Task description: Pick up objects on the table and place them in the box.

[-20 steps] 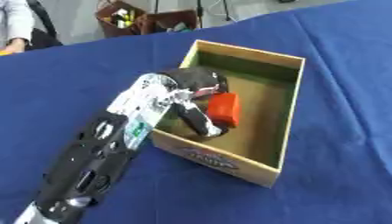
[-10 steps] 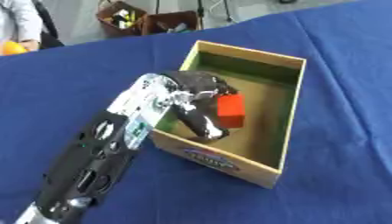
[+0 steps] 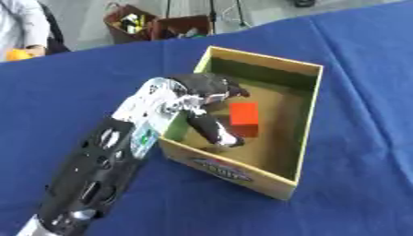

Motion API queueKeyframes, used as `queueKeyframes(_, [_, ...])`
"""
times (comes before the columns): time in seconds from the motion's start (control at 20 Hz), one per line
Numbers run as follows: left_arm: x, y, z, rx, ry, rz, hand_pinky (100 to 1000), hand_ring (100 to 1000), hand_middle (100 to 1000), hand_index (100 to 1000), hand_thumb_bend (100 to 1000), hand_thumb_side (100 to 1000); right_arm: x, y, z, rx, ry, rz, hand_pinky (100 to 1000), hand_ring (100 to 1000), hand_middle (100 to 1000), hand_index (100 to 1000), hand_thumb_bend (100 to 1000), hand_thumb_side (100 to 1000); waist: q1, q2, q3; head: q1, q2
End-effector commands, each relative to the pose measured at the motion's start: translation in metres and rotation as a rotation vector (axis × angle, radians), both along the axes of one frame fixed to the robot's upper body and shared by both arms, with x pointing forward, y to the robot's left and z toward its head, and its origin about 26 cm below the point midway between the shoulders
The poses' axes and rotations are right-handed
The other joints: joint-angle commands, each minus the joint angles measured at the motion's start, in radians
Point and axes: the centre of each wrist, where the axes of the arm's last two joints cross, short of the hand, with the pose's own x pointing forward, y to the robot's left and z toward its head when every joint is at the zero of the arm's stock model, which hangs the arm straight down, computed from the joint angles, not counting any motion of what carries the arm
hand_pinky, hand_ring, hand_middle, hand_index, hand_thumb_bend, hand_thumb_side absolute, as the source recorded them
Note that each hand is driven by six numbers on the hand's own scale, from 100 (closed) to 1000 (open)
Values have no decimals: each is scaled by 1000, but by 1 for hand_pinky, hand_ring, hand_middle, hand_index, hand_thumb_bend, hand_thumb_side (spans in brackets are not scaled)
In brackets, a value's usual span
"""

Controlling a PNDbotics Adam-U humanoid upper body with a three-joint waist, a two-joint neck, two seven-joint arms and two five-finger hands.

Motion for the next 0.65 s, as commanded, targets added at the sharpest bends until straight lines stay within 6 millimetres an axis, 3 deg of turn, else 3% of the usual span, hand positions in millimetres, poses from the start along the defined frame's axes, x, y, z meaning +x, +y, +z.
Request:
queueKeyframes(0.05, [-7, 3, 19, -43, -67, 1, 601, 826, 893, 1000, 470, 655, -2, 1, 8, -7, -27, 5, 848, 618, 532, 748, 100, 861, -13, -26, 3, 1, -11])
queueKeyframes(0.2, [-9, 3, 20, -49, -71, 1, 601, 826, 893, 1000, 470, 655, -2, 1, 8, -6, -27, 5, 848, 618, 532, 748, 100, 861, -14, -27, 4, 1, -11])
queueKeyframes(0.25, [-10, 2, 25, -64, -82, -4, 569, 803, 867, 992, 421, 735, -2, 1, 8, -4, -26, 3, 848, 619, 533, 748, 100, 860, -17, -30, 8, -3, -8])
queueKeyframes(0.35, [-16, 9, 41, -137, -133, -18, 528, 768, 829, 968, 410, 891, -3, -1, 7, 2, -25, -4, 848, 619, 533, 748, 100, 859, -23, -35, 19, -14, 1])
queueKeyframes(0.45, [-22, 24, 56, -213, -184, -9, 480, 729, 793, 952, 401, 1000, -4, -2, 6, 5, -22, -11, 848, 620, 533, 748, 100, 859, -26, -39, 30, -25, 13])
queueKeyframes(0.6, [-31, 56, 73, -318, -258, 33, 466, 718, 780, 945, 395, 1000, -4, -4, 4, 8, -18, -21, 848, 621, 534, 748, 100, 859, -28, -44, 46, -41, 29])
queueKeyframes(0.65, [-35, 67, 76, -350, -281, 48, 450, 705, 766, 937, 356, 1000, -4, -4, 4, 9, -18, -23, 849, 621, 534, 748, 100, 859, -30, -44, 51, -45, 33])
